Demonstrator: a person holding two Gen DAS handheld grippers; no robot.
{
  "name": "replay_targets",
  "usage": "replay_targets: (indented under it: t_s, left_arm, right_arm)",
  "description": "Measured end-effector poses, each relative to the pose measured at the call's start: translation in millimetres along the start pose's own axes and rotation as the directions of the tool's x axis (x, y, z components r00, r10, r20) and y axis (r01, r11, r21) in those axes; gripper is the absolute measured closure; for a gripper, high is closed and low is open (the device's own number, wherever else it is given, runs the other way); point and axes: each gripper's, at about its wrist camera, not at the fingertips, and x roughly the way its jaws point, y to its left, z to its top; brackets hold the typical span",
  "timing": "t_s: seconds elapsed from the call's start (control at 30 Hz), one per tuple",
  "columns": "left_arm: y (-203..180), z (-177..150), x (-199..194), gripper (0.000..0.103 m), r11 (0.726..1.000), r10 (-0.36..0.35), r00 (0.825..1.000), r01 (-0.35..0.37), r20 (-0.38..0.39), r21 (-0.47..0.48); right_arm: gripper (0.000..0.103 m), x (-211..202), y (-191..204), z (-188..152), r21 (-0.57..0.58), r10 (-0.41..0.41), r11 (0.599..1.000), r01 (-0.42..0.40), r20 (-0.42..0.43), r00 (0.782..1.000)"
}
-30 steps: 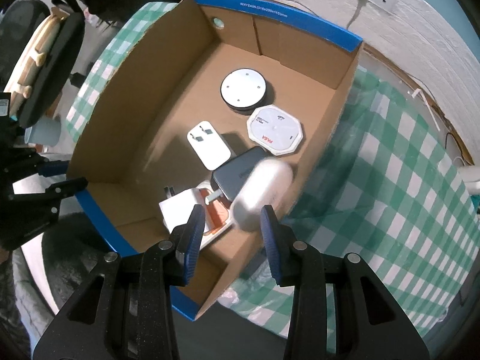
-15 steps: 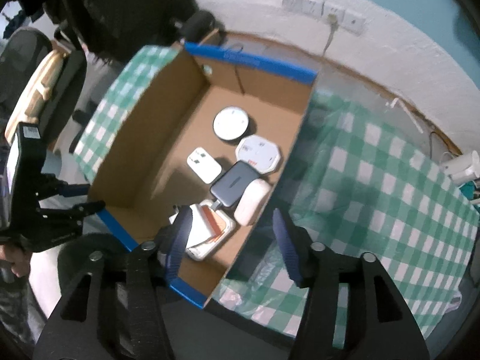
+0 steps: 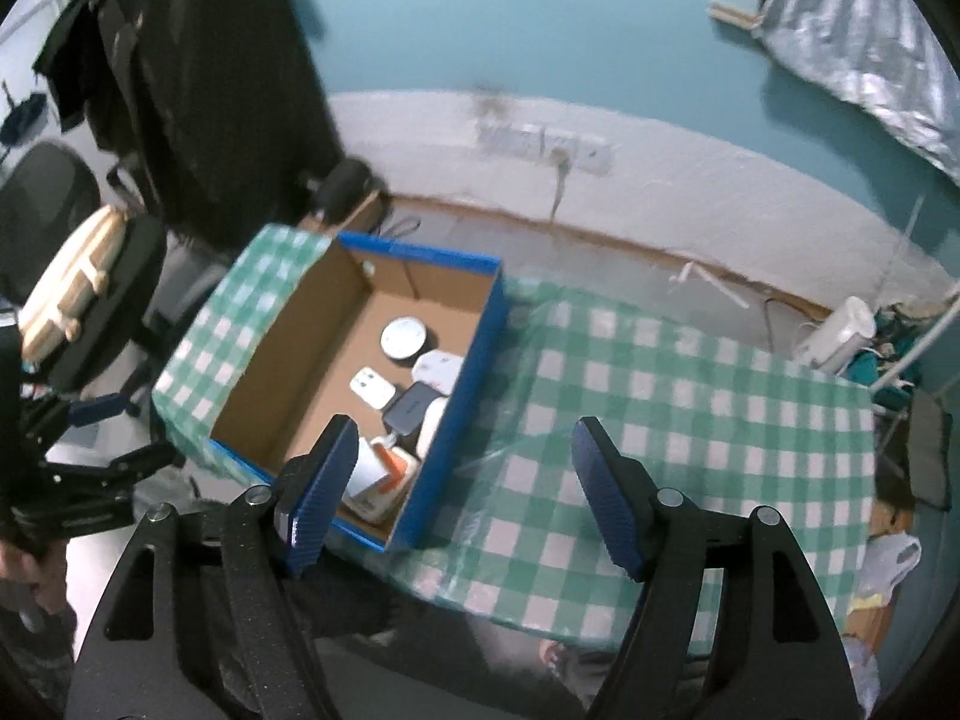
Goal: Organize rigid objects
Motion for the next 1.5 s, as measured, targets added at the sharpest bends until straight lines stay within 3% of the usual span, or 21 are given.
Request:
replay_targets:
  t_s: [0.2, 0.3, 0.5, 0.73, 0.97, 1.5]
  left_arm:
    - [-33.1, -14.3, -52.9, 0.014, 0.999, -0.008, 0.990, 0.001, 0.137, 0.051]
    - [-46.5, -22.4, -73.9, 0.006, 0.998, -0.029, 0.981, 0.017, 0.193, 0.064]
    - [-76.3, -41.8, -107.9, 0.001, 0.991, 0.016, 0.949, -0.057, 0.315, 0.123]
    - [-94.2, -58.4, -138.5, 0.001, 0.994, -0.016, 0.921, -0.029, 0.390, 0.109]
    - [-97.1, -65.8, -146.7, 0.001, 0.997, -0.031, 0.918, -0.001, 0.395, 0.080]
    - [-105.4, -81.7, -150.7, 0.001, 0.993, -0.006, 0.924, -0.041, 0.383, 0.113]
  right_arm:
    - [0.028, -53.8, -14.7, -17.4, 0.029, -0.057, 0.998, 0.055, 0.095, 0.994]
    - [0.026, -79.3, -23.7, -27.2, 0.057, -0.086, 0.995, 0.079, 0.145, 0.986]
    - [0.025, -118.1, -38.6, -49.6, 0.108, -0.135, 0.988, 0.114, 0.207, 0.969]
    - [0.025, -144.8, -50.8, -80.1, 0.161, -0.171, 0.978, 0.133, 0.246, 0.954]
    - [0.024, -162.9, -54.2, -98.7, 0.187, -0.181, 0.973, 0.132, 0.280, 0.943]
    - [0.024, -167.4, -51.2, -107.8, 0.194, -0.184, 0.972, 0.133, 0.275, 0.943]
